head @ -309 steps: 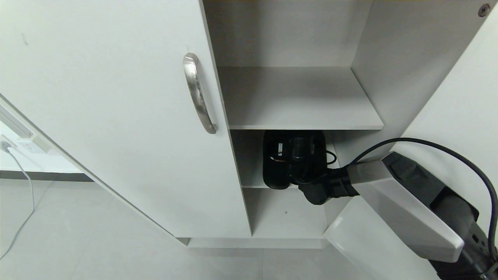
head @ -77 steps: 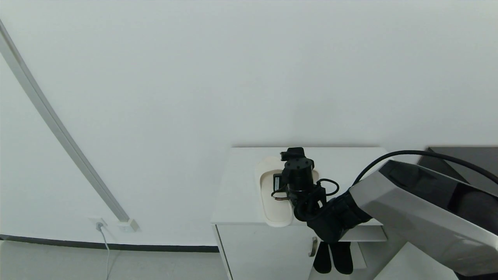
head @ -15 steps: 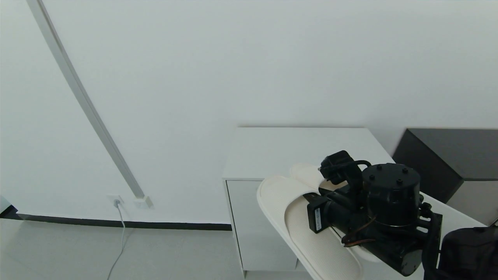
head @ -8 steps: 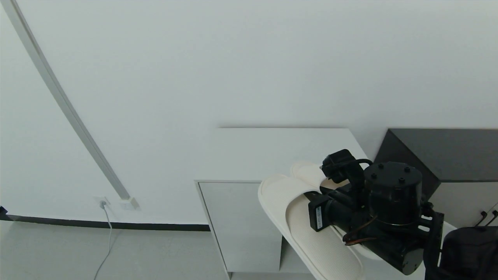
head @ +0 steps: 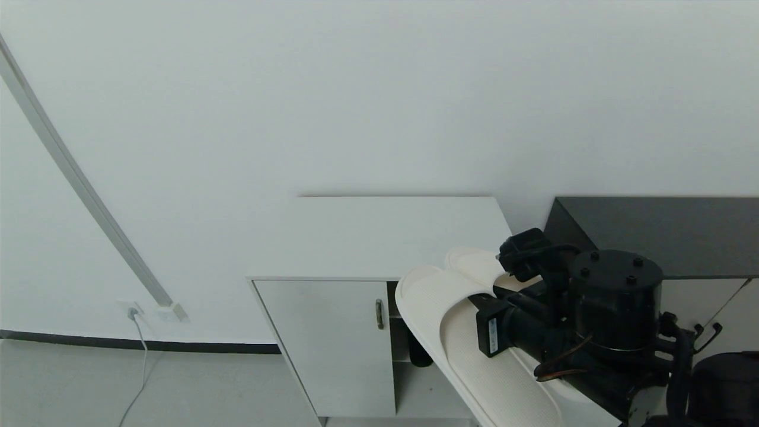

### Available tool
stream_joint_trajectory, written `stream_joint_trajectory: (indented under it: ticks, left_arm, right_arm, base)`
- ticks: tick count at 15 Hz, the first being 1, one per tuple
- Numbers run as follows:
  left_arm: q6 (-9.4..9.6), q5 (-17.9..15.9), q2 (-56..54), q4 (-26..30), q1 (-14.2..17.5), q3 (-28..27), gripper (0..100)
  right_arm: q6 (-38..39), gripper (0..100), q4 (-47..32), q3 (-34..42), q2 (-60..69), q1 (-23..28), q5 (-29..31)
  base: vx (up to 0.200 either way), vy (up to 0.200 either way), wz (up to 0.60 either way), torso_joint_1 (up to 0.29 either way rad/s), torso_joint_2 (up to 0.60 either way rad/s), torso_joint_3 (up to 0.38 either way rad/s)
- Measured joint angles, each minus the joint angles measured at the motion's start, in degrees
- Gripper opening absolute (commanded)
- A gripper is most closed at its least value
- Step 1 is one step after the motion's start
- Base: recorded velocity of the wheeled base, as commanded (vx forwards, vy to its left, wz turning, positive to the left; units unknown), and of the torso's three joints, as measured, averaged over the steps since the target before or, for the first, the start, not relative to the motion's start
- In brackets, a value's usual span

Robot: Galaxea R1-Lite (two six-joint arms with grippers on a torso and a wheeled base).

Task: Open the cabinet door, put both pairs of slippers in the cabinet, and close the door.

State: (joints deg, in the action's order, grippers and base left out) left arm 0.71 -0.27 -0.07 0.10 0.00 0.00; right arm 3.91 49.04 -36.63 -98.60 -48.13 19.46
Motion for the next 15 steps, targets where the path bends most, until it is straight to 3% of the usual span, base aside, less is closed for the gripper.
stream_joint_trajectory:
  ticks: [15]
  left_arm:
    - [0.0,0.02,0.0,0.0,0.0,0.0,0]
  right_arm:
    - [-0.17,0,1.65,3.75,1.46,-2.86,0.11]
  base:
    - [0.0,0.0,0.0,0.0,0.0,0.0]
